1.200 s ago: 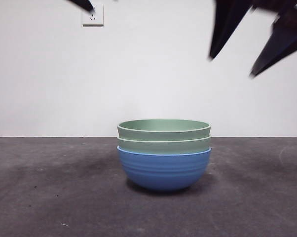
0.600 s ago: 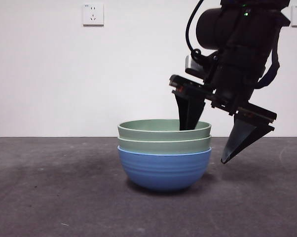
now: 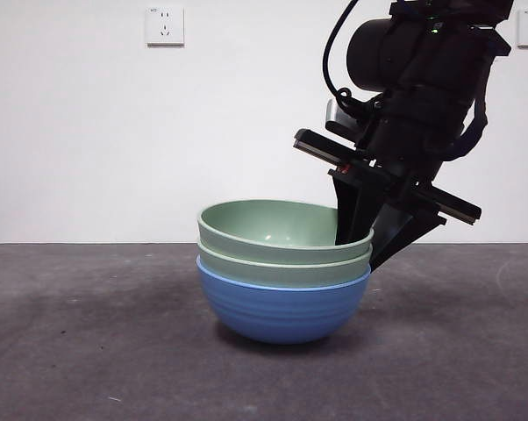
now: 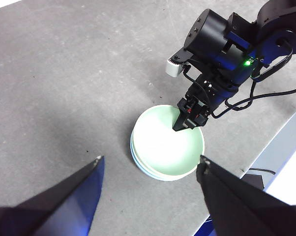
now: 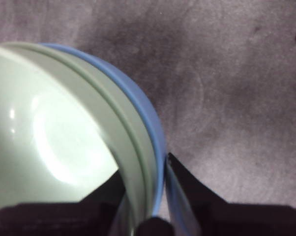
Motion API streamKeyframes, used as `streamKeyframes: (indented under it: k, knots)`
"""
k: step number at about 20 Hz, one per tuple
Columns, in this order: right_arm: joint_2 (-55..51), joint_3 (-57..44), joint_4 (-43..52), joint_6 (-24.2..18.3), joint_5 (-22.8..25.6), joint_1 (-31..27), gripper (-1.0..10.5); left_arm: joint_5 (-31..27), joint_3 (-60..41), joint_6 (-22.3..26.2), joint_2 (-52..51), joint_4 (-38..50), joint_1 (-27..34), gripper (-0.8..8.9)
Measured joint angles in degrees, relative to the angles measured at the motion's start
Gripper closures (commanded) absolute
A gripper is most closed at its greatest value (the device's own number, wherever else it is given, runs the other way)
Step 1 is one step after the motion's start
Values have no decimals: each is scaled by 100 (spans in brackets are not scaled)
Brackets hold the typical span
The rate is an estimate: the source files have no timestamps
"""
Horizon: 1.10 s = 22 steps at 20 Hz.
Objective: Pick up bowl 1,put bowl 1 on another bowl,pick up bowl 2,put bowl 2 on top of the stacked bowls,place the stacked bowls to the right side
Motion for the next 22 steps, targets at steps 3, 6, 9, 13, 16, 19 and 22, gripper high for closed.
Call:
streamKeyframes:
  k: [3,6,9,13,16,19,22]
  knots:
    - [-48,-2,15,-2,9,4,959,-2,0,-2,0,0,0,496]
    - [-363,-20,50,-7,33,-94,959,0,0,-2,0,0,0,496]
    - [-638,-13,153,-22,26,-562,959,0,0,-2,0,0,0,496]
    - [-627,-11,177,-68,70,-1486,959,0,0,-2,0,-50,0,496]
    - [-627,-11,310,-118,90,-2035,959,0,0,-2,0,-63,0,496]
    - [-535,-11,330,-221,94,-2444,959,0,0,-2,0,-63,0,496]
    - [-278,-11,328,-302,111,-2756,959,0,0,-2,0,-61,0,496]
